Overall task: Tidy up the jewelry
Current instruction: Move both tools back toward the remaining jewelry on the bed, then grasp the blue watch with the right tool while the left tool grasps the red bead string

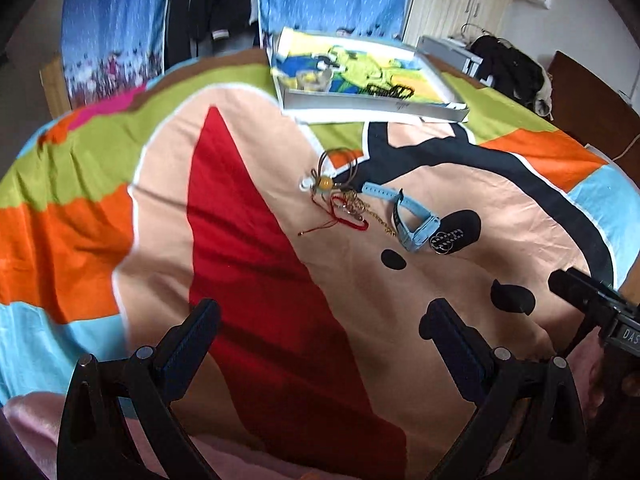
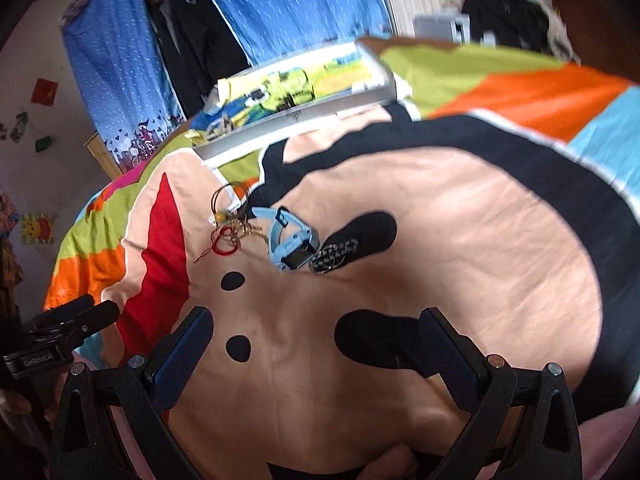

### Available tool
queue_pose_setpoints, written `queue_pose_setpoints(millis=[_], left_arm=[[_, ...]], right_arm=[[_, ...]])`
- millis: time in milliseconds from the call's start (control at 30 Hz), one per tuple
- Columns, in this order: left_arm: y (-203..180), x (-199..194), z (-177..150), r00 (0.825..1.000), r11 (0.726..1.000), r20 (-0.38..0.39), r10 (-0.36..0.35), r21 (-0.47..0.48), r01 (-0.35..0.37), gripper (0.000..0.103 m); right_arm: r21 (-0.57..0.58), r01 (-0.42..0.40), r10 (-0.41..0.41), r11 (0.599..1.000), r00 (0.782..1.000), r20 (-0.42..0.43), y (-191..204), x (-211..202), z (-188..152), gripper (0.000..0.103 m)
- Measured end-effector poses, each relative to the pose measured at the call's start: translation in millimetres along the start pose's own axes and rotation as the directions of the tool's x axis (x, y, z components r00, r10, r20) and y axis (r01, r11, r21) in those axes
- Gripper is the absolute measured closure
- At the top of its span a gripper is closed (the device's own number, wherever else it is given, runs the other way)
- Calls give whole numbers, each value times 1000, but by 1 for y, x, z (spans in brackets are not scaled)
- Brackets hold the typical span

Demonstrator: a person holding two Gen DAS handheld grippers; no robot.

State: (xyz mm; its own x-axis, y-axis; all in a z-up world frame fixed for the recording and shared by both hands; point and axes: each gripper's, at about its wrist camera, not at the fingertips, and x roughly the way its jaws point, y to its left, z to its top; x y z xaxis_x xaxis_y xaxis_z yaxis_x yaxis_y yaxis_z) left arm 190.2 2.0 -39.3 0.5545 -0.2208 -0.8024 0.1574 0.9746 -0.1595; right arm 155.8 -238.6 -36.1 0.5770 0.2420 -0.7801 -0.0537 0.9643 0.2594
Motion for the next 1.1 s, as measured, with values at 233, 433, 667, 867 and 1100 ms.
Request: queue_pose_setpoints(millis=[233, 433, 667, 867, 1100], left_arm=[[6, 30, 25, 997, 999, -67, -31, -10, 31, 2], [11, 66, 44, 990, 995, -104, -97, -26, 95, 3], [16, 102, 60, 979, 986, -122, -162, -68, 155, 8], [23, 127, 64, 968, 979, -161, -194, -90, 182, 39], [33, 143, 65, 961, 975, -183, -209, -114, 190, 56]], right_arm=[[7, -36, 36, 999, 998, -51, -11, 24, 23, 0], [-19, -73, 71, 997, 992, -108, -16, 56, 39, 0], [-160, -111, 88, 981, 985, -148, 3, 93, 47, 6], [-310, -101, 56, 945, 987, -148, 23, 117, 48, 12], [-348, -97, 38, 933, 984, -173, 25, 137, 47, 18]])
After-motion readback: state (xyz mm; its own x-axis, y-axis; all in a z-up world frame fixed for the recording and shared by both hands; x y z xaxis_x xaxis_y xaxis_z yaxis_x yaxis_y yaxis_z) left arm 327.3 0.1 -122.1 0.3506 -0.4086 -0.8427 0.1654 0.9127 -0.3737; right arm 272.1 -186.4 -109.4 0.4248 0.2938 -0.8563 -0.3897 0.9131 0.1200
